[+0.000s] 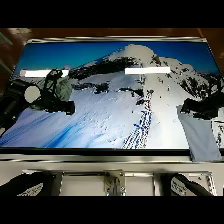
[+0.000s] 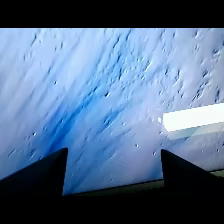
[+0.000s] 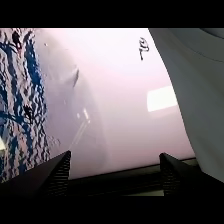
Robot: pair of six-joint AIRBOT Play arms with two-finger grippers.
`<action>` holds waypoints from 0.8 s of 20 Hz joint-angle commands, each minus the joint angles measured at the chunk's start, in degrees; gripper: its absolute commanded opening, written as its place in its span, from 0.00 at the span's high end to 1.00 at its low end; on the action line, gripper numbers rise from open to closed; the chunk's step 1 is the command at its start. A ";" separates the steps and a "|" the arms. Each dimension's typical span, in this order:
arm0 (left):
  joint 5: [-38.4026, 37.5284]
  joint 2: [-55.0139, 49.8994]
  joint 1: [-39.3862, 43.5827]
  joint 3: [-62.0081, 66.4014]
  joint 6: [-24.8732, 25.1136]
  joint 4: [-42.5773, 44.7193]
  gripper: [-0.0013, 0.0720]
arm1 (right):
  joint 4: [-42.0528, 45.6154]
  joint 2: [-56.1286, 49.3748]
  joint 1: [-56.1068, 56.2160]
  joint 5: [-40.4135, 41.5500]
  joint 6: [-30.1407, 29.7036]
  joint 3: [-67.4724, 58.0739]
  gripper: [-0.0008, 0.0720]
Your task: Fold the shirts.
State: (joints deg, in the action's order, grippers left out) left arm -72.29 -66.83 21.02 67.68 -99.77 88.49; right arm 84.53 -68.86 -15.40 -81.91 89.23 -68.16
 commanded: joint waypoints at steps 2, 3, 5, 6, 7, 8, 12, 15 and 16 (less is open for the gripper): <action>7.50 -0.68 0.09 -0.07 -0.04 -0.15 0.02 | -0.66 -0.02 -0.02 0.28 0.13 -0.02 0.06; 10.21 -1.11 0.11 -0.07 -0.02 -1.22 0.02 | -0.63 -0.02 -0.02 0.20 0.13 -0.02 0.06; 11.34 -2.25 0.09 -0.04 0.00 -4.70 0.02 | -0.44 -0.02 -0.02 0.24 0.09 -0.02 0.06; 12.57 -3.17 0.02 0.00 -0.04 -3.98 0.02 | -0.39 -0.02 -0.02 0.28 0.09 -0.02 0.06; 13.66 -4.20 -0.85 0.37 -1.46 -1.79 0.02 | -0.24 -0.02 -0.02 0.94 -0.02 -0.02 0.06; 13.75 -5.73 -2.93 1.51 -4.37 1.44 0.02 | -0.02 -0.02 -0.02 1.44 -0.11 -0.02 0.06; 10.88 -14.78 -17.90 12.52 -5.29 4.55 0.02 | -3.04 -0.02 -0.02 1.55 -0.87 -0.02 0.06; 9.73 -23.98 -25.97 21.81 -5.33 3.82 0.02 | -5.14 -0.02 -0.02 3.19 -1.18 -0.02 0.06; 9.73 -26.99 -27.32 23.93 -5.31 3.61 0.02 | -5.60 -0.02 -0.02 4.22 -1.16 -0.02 0.06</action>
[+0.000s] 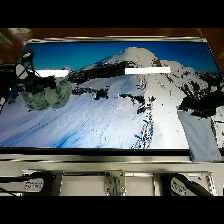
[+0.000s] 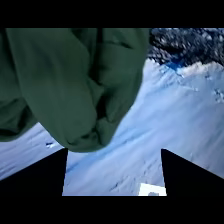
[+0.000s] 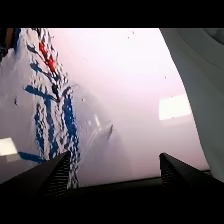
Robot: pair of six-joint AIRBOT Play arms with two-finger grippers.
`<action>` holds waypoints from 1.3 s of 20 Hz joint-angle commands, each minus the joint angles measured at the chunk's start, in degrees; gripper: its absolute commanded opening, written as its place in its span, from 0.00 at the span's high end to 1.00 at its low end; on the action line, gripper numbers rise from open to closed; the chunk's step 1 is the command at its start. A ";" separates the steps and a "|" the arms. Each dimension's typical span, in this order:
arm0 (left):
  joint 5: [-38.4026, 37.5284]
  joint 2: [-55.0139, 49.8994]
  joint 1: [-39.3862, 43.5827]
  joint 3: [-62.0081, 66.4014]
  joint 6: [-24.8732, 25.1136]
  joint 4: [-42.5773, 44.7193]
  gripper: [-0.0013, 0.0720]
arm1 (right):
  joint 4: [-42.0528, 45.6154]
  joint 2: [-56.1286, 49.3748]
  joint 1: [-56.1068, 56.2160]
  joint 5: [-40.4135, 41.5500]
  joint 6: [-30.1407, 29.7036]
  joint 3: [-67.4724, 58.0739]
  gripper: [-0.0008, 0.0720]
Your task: Fold the shirts.
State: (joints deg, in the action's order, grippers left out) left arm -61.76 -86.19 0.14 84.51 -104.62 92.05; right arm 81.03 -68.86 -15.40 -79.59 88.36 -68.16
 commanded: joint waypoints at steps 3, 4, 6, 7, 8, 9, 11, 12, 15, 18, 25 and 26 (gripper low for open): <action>-0.68 -16.41 -8.22 11.80 0.66 0.02 0.02 | -3.48 -0.02 -0.02 5.29 -0.26 -0.02 0.06; -0.72 -18.97 -8.22 13.09 1.97 0.02 0.02 | -4.17 -0.02 -0.02 6.16 -0.28 -0.02 0.06; -0.85 -22.99 -8.20 14.64 2.58 0.04 0.02 | -4.63 -0.02 -0.02 6.75 -0.26 -0.02 0.06; -0.76 -24.46 -8.37 14.67 2.56 0.09 0.02 | -4.63 -0.02 -0.02 6.69 -0.26 -0.02 0.06; -0.85 -25.59 -8.52 14.67 2.54 0.09 0.02 | -4.72 -0.02 -0.02 6.49 -0.26 -0.02 0.06; -0.90 -26.56 -8.63 14.64 2.51 0.07 0.02 | -4.85 -0.02 -0.02 6.12 -0.24 -0.02 0.06; -1.25 -27.36 -8.57 14.64 2.49 0.07 0.30 | -5.88 -0.02 -0.02 5.38 -0.24 -0.02 0.06; -2.08 -27.19 -8.57 14.67 2.51 -0.04 0.68 | -6.71 -0.02 -0.02 5.01 -0.24 -0.02 0.06; -5.55 -24.20 -8.28 16.04 4.13 -0.52 0.92 | -8.70 -0.02 -0.02 3.39 -0.31 -0.02 0.06; -5.75 -15.45 -5.55 19.08 7.10 -0.57 0.92 | -8.79 -0.02 -0.02 2.40 -0.59 -0.02 0.06; -4.96 15.06 14.29 20.00 9.81 -0.59 0.92 | -11.67 5.14 -0.02 -0.96 -6.71 -0.11 0.06; -5.20 17.29 17.97 20.00 8.98 -0.57 0.92 | -11.67 7.39 -0.02 -0.87 -7.28 -0.11 0.06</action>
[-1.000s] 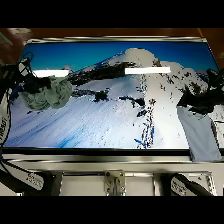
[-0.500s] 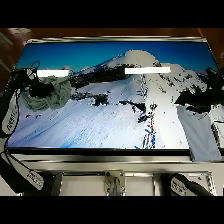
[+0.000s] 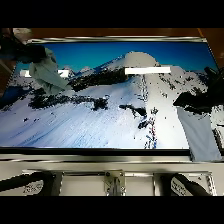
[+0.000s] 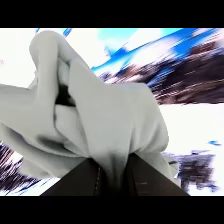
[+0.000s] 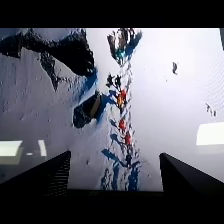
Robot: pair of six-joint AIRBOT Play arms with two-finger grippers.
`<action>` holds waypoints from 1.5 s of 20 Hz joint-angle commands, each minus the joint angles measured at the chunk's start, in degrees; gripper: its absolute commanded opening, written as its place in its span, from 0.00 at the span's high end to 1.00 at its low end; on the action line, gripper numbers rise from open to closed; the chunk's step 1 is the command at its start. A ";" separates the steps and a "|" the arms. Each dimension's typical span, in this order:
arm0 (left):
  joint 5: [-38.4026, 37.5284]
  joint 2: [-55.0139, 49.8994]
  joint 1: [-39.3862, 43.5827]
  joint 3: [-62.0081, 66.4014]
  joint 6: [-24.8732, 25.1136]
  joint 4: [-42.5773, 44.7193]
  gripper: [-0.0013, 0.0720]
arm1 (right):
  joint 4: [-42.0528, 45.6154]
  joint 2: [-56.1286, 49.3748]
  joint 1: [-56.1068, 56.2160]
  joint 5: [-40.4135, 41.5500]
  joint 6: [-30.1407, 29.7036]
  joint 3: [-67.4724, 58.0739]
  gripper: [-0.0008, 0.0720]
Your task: Fold the shirts.
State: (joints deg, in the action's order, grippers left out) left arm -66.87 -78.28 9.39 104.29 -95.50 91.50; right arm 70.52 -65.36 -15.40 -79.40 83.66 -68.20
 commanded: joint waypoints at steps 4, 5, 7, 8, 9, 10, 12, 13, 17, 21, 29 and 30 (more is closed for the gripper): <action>-1.09 10.95 24.61 -2.23 -6.49 0.00 0.92 | -0.96 14.01 -0.04 -1.05 -4.57 -0.07 0.06; 0.28 10.32 28.13 -4.39 -8.31 0.00 0.92 | -0.66 16.02 -0.04 -1.07 -4.83 -0.07 0.06; 4.55 8.52 34.23 -10.29 -12.11 0.02 0.92 | 0.79 18.93 -0.02 -2.16 -4.81 -0.04 0.06; 7.17 7.32 36.30 -13.70 -14.51 0.02 0.92 | 1.16 19.47 -0.02 -3.76 -4.79 -0.04 0.06; 9.42 6.01 37.55 -16.92 -16.87 0.02 0.92 | 1.14 19.52 -0.02 -5.29 -4.61 -0.02 0.06; 11.15 4.35 38.27 -20.17 -19.10 0.02 0.92 | 1.09 19.50 -0.02 -5.81 -4.28 0.55 0.06; 12.72 0.72 38.47 -25.57 -21.16 -0.04 0.92 | 0.98 19.50 -0.02 -5.90 -4.24 4.00 0.06; 12.79 -1.07 38.36 -27.32 -21.40 -0.33 0.91 | 0.76 19.45 -0.02 -5.33 -4.24 7.02 0.06; 12.59 -4.55 35.54 -27.80 -20.46 -4.52 0.07 | -4.17 18.71 -0.02 1.38 -4.87 20.44 0.06; 2.71 -2.16 23.67 -26.12 -11.63 -6.54 0.07 | -10.60 11.74 -0.09 1.77 -7.78 22.27 0.06; 8.76 -3.19 11.72 -46.21 -1.18 -31.39 0.07 | -16.44 -7.02 -0.07 -2.73 -12.22 22.27 0.06; 11.21 -4.24 11.72 -47.76 -1.16 -33.90 0.07 | -17.20 -8.35 0.26 -2.62 -12.35 22.27 0.06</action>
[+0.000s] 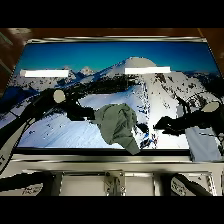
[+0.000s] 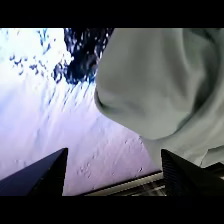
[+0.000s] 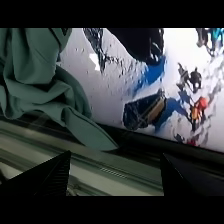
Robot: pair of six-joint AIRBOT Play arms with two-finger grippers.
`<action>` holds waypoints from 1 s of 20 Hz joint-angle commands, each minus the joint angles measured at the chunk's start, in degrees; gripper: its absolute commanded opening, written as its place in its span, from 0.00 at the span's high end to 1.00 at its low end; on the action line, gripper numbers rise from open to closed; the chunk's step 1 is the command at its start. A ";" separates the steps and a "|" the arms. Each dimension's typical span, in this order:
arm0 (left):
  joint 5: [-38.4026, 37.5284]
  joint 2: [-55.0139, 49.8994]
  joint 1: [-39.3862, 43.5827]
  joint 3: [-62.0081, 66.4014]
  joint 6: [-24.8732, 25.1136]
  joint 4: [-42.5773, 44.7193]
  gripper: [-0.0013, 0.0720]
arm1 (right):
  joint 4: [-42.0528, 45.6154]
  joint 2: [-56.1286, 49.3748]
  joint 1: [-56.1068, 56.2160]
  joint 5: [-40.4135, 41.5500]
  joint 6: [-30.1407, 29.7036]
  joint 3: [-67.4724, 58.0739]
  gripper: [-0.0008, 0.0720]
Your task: Fold the shirts.
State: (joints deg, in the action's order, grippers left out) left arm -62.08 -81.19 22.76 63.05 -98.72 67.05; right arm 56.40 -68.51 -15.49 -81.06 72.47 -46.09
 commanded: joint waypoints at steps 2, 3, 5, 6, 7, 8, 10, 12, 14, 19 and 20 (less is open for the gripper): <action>10.71 -4.26 -1.66 -6.95 2.12 -12.98 0.07 | -2.64 -6.86 2.16 -0.79 -1.25 0.15 0.06; 13.27 -5.51 -1.66 -6.84 2.73 -15.13 0.07 | -2.36 -7.54 3.80 -0.66 -1.27 0.15 0.06; 16.26 -7.76 -1.66 -6.75 7.45 -21.86 0.09 | -2.36 -8.63 7.72 1.49 -1.42 0.15 0.06; 16.63 -8.76 -1.66 -6.51 8.68 -23.87 0.10 | -2.36 -9.35 9.77 2.64 -1.33 0.15 0.06; 16.90 -9.46 -1.66 -6.36 8.70 -24.70 0.31 | -2.34 -10.32 11.47 3.19 -1.05 0.15 0.06; 17.29 -9.57 -1.66 -6.36 8.92 -24.63 0.55 | -2.36 -11.56 13.16 3.32 -0.68 0.15 0.06; 17.73 -9.46 -1.73 -6.16 11.19 -24.63 0.67 | -2.86 -13.88 16.52 3.34 -0.13 0.15 0.06; 17.66 -9.31 -1.73 -5.79 12.52 -24.61 0.86 | -3.65 -15.63 20.63 5.27 -0.07 0.15 0.06; 17.51 -8.55 -1.75 -5.60 14.14 -24.61 0.92 | -3.61 -16.76 24.35 8.22 1.11 0.15 0.06; 17.31 -5.14 -1.75 -5.57 15.61 -21.81 0.92 | -4.13 -20.72 30.73 9.73 1.99 0.13 0.36; 17.14 -4.28 -1.75 -5.57 15.61 -21.59 0.92 | -4.07 -20.59 31.52 10.08 1.90 0.13 0.71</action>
State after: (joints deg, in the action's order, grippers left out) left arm -44.77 -87.31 21.08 57.41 -84.51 44.34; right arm 52.66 -87.74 12.78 -72.34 74.15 -45.95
